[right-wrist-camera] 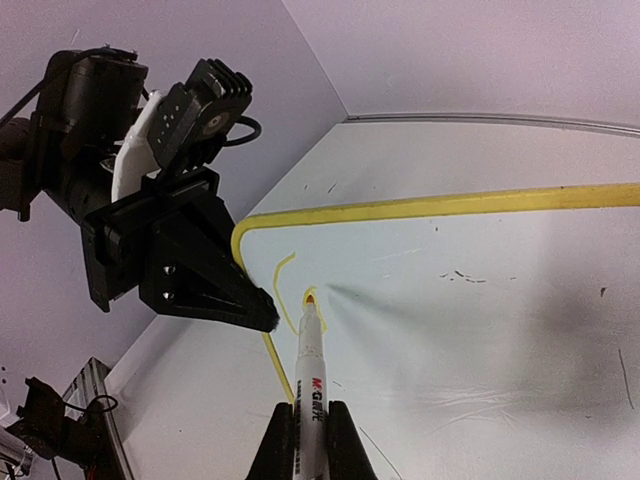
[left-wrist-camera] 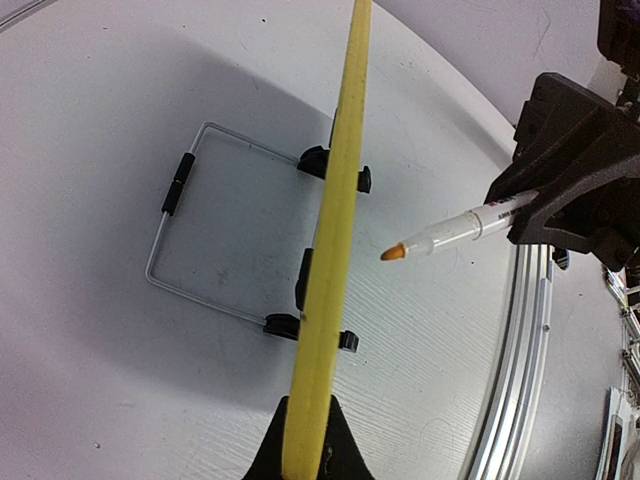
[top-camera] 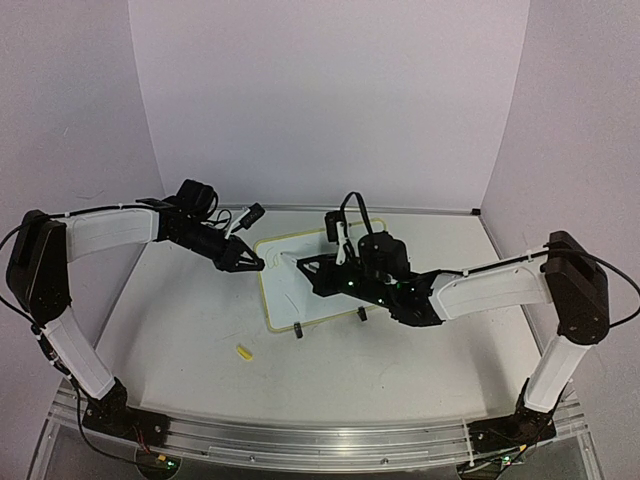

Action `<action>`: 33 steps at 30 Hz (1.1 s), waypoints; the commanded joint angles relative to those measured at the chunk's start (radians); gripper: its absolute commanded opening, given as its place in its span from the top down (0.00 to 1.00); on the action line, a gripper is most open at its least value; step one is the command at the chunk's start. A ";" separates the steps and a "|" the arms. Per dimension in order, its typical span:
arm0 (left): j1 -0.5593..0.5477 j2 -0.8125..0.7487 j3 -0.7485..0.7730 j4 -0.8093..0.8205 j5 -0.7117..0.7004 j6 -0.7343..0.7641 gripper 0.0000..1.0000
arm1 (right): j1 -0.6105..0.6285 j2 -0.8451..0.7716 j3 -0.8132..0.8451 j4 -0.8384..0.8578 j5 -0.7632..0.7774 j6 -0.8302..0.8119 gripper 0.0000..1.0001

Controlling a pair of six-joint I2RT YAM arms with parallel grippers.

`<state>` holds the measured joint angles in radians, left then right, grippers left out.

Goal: Write a sentence on the whiteboard

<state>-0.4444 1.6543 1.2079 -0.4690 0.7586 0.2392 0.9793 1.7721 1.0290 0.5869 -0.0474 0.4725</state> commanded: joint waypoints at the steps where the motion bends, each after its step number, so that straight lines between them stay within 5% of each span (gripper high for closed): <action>1: 0.008 -0.025 0.002 -0.008 -0.091 0.023 1.00 | -0.005 -0.007 0.031 0.003 0.015 -0.021 1.00; 33: 0.004 -0.020 0.004 -0.014 -0.096 0.028 1.00 | -0.005 0.046 0.081 -0.059 0.047 -0.032 1.00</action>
<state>-0.4450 1.6543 1.2079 -0.4706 0.7574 0.2394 0.9775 1.8008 1.0737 0.5411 -0.0229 0.4488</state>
